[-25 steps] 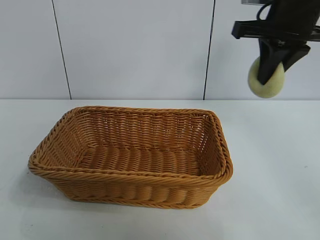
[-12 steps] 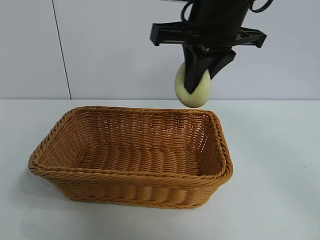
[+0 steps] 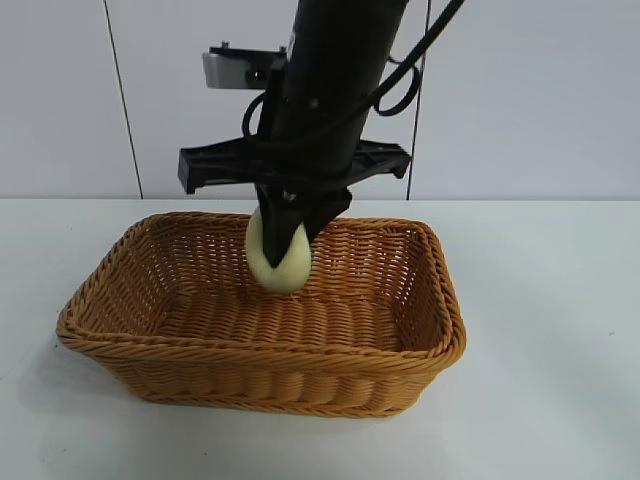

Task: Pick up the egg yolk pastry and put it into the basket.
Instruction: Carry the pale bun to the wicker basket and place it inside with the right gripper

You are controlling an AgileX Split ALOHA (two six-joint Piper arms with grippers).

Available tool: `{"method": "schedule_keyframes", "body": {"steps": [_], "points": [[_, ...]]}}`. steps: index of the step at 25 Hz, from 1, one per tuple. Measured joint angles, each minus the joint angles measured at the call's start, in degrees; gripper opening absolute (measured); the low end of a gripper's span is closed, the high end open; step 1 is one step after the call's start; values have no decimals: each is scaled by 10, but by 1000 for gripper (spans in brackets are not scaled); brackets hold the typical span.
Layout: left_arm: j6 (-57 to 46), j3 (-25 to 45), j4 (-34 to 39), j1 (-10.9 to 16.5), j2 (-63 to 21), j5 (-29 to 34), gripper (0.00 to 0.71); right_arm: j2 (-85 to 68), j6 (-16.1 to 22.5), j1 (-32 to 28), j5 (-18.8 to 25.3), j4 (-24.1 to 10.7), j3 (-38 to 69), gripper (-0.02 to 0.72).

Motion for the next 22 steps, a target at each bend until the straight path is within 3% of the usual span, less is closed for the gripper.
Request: {"method": "schedule_keyframes", "body": {"steps": [6,16,19,22], "points": [[0,0,0,0,0,0,637,46,3,0,-53,1,0,80],[0,0,0,0,0,0,637,59,4,0,-70,3,0,105],[0,0,0,0,0,0,637,59,5,0,-64,4,0,214],[0,0,0,0,0,-1,637,59,5,0,-57,4,0,440]]}}
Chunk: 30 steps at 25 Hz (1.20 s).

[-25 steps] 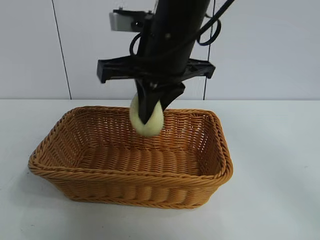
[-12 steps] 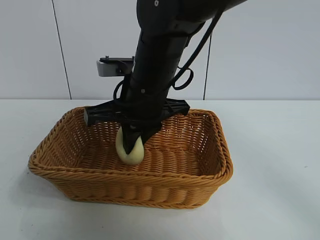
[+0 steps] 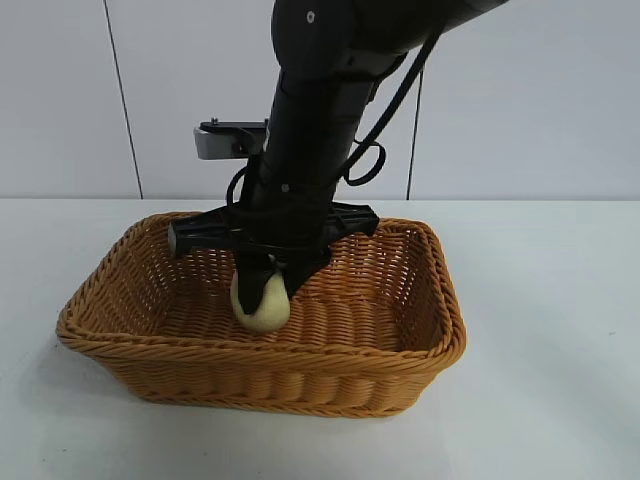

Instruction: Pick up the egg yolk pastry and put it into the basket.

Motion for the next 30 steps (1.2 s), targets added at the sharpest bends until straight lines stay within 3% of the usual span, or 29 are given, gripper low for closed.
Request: {"method": "schedule_keyframes", "body": {"steps": [1,3,6,18,30], "points": [[0,0,0,0,0,0,637,0,0,0,4,0,0,527],[0,0,0,0,0,0,637,0,0,0,11,-3,0,630],[0,0,0,0,0,0,637,-6,2,0,33,-8,-5,680],[0,0,0,0,0,-1,637,-9,13,-6,248,-72,-202,691],[0,0,0,0,0,-1,637,-14,8,-103,258,-93,-247,691]]}}
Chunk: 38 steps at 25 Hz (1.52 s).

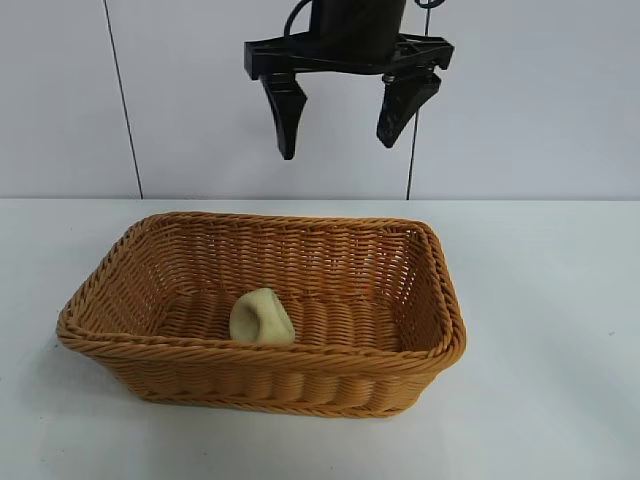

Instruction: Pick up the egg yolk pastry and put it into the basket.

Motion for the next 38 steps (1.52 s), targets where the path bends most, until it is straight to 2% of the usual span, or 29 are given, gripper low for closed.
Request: {"method": "schedule_keyframes", "body": {"steps": [14,21,26,31,38], "points": [[0,0,0,0,0,0,637,0,-17,-197,2,-7,0,691],[0,0,0,0,0,0,637,0,-29,-274,3,-9,0,691],[0,0,0,0,0,0,637,0,-33,-293,3,-7,0,691],[0,0,0,0,0,0,637,-14,-42,-291,2,14,14,691],[0,0,0,0,0,0,637,-121,-67,-290,1,17,168,691]]}}
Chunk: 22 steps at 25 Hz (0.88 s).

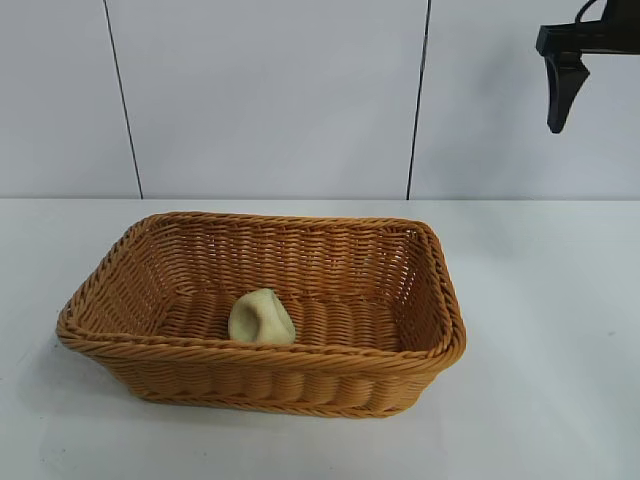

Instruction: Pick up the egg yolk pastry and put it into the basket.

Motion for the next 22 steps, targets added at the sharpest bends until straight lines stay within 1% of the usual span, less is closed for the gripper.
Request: {"method": "schedule_keyframes", "body": {"steps": [6,10,15,16,22], "points": [[0,0,0,0,0,0,637,-147,-22,0,1,0,192,691],[0,0,0,0,0,0,637,-260,-26,0,1,0,313,691],[0,0,0,0,0,0,637,-400,-35,0,0,0,440,691],[0,0,0,0,0,0,637,-430,-38,0,-5,0,465,691],[0,0,0,0,0,0,637,-615,-44,0,-72,0,595,691]]}}
